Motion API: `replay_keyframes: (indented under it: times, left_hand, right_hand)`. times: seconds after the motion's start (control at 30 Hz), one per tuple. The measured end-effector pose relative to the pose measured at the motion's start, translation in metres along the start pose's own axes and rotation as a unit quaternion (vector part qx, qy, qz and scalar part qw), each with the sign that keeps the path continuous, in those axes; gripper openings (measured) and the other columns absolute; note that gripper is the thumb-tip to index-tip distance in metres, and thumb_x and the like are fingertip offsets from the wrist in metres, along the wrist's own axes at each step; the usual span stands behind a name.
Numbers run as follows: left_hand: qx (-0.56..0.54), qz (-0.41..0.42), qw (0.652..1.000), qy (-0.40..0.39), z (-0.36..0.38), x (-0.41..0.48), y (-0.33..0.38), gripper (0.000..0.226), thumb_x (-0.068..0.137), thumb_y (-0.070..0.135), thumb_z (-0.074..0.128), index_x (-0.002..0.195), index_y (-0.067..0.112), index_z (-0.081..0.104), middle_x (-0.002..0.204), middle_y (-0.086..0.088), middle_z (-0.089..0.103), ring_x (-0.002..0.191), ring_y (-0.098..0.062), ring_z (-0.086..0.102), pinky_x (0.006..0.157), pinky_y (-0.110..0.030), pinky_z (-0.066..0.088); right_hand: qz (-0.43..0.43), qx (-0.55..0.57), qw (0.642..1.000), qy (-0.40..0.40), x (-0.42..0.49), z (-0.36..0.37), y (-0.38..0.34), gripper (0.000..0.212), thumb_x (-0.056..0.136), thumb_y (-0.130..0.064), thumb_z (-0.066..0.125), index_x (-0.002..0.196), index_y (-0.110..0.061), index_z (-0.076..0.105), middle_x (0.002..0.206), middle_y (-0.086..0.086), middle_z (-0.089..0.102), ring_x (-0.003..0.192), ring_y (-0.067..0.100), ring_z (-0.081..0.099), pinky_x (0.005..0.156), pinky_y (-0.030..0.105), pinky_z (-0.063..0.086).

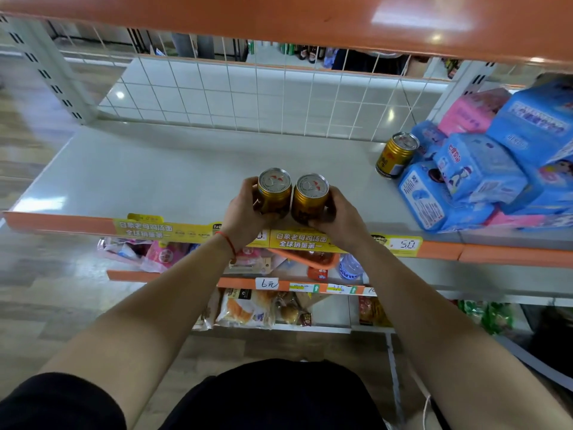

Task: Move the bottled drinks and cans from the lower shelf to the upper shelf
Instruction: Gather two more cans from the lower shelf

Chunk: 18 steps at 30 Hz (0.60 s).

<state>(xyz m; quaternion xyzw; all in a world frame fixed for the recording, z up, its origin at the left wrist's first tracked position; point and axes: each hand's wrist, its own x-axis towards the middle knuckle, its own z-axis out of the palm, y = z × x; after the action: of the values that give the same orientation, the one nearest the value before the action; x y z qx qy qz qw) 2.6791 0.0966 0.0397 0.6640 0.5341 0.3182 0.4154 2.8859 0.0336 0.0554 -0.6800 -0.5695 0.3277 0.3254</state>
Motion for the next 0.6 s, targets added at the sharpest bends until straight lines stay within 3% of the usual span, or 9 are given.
replay_keyframes:
  times: [0.13,0.23,0.3,0.47,0.6]
  left_hand:
    - [0.016,-0.003,0.998,-0.060,-0.013,0.005,-0.004,0.084,0.071,0.002,0.083,0.141,0.009,0.038,0.117,-0.003,0.062,0.112,-0.026,0.062,0.098,-0.049,0.051]
    - [0.031,0.014,0.998,-0.059,-0.014,0.002,-0.003,0.095,0.061,0.022,0.083,0.143,0.016,0.036,0.119,-0.002,0.064,0.110,-0.027,0.064,0.095,-0.049,0.053]
    - [0.027,0.017,0.998,-0.049,-0.013,-0.001,-0.001,0.102,0.054,0.032,0.085,0.143,0.019,0.037,0.120,0.000,0.064,0.109,-0.026,0.065,0.094,-0.045,0.054]
    - [0.006,0.007,1.000,-0.006,-0.003,-0.002,0.002,0.096,0.061,0.012,0.093,0.141,0.017,0.039,0.117,0.006,0.061,0.106,-0.012,0.062,0.082,-0.018,0.049]
    - [0.008,-0.009,1.000,0.028,0.000,-0.002,0.004,0.090,0.061,0.019,0.093,0.135,0.017,0.043,0.124,-0.003,0.065,0.106,-0.018,0.064,0.089,-0.034,0.055]
  right_hand:
    - [0.000,0.006,1.000,-0.001,0.001,-0.001,0.003,0.073,0.079,-0.007,0.078,0.141,-0.018,0.042,0.137,0.004,0.057,0.126,0.022,0.053,0.102,0.028,0.040]
    - [0.006,0.007,1.000,0.000,0.000,0.000,0.003,0.074,0.077,-0.006,0.079,0.140,-0.018,0.042,0.135,0.004,0.059,0.125,0.023,0.054,0.103,0.030,0.041]
    - [0.007,0.003,1.000,0.004,0.000,0.002,0.003,0.075,0.077,-0.007,0.080,0.140,-0.018,0.042,0.135,0.004,0.059,0.124,0.022,0.054,0.100,0.026,0.039]
    - [0.003,-0.004,1.000,0.025,-0.001,0.005,0.003,0.075,0.076,-0.012,0.082,0.140,-0.018,0.044,0.134,0.005,0.060,0.124,0.024,0.055,0.102,0.029,0.041]
    - [-0.004,-0.007,0.999,0.034,-0.003,0.007,0.003,0.075,0.076,-0.014,0.081,0.141,-0.019,0.044,0.134,0.003,0.061,0.124,0.024,0.056,0.106,0.039,0.045]
